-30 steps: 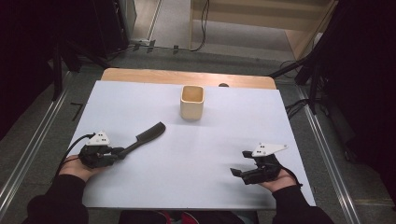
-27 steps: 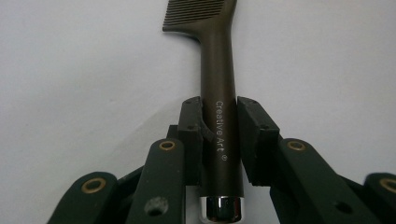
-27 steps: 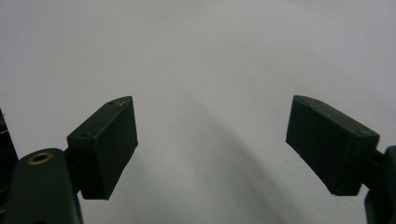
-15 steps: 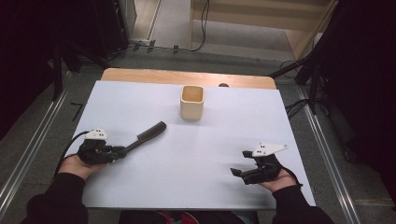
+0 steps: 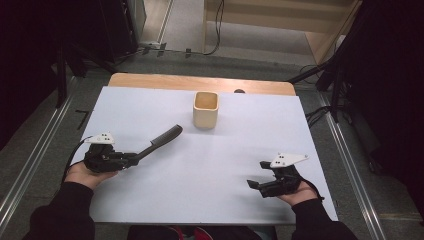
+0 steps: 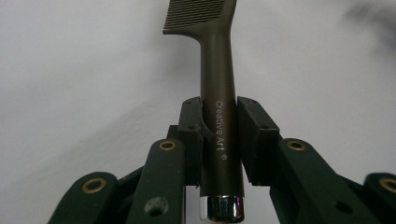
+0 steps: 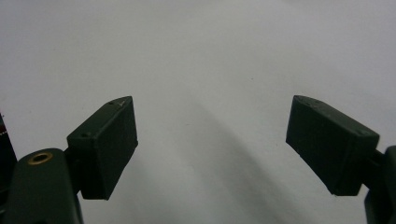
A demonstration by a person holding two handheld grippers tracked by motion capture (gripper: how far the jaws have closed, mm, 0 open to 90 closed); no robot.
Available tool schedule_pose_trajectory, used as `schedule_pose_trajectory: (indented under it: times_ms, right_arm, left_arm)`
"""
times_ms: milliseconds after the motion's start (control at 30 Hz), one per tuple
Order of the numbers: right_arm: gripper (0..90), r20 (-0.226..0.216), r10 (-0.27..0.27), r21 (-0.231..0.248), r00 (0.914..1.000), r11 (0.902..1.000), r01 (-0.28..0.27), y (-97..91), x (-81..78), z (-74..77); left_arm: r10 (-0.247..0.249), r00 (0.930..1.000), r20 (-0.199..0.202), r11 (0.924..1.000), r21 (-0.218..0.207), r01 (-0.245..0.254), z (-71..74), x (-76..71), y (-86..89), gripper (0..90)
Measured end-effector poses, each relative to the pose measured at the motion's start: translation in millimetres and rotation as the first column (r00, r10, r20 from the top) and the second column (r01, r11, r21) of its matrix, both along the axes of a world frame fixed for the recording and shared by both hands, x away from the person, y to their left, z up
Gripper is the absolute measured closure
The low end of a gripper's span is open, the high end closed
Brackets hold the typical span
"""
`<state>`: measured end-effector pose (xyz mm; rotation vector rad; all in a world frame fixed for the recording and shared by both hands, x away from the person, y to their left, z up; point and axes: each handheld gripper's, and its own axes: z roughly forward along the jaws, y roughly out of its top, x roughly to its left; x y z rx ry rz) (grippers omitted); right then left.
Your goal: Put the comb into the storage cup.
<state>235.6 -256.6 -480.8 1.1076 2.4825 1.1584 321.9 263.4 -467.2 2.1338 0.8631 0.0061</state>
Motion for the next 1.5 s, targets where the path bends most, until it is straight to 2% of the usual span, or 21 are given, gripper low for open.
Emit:
schedule_pose_trajectory:
  times_ms: [367,567,767,1000,1500]
  right_arm:
    - [14.8,-0.001,-0.004,0.001,1.0,1.0,0.004,-0.3,-0.1,0.1]
    - [14.8,-0.001,-0.002,0.001,1.0,1.0,0.002,-0.4,-0.2,0.2]
    - [14.8,0.001,-0.003,0.0,1.0,1.0,0.003,-0.6,-0.1,0.3]
    - [14.8,0.001,-0.005,0.001,1.0,1.0,0.005,-0.8,-0.3,0.4]
    - [14.8,0.004,-0.01,0.009,0.9999,0.9999,0.01,-0.8,-0.4,1.0]
  left_arm:
    - [-0.036,0.9989,-0.028,0.9985,-0.042,0.035,8.0,1.7,-17.3,73.0]
    - [-0.055,0.9972,-0.05,0.9961,-0.072,0.051,12.4,2.0,-32.7,72.9]
    - [-0.084,0.9944,-0.064,0.9936,-0.081,0.079,14.2,3.2,-47.8,72.9]
    - [-0.106,0.9919,-0.071,0.9908,-0.092,0.099,16.1,3.9,-61.5,73.0]
    - [-0.126,0.9896,-0.07,0.9828,-0.144,0.115,20.5,7.4,-92.6,72.9]
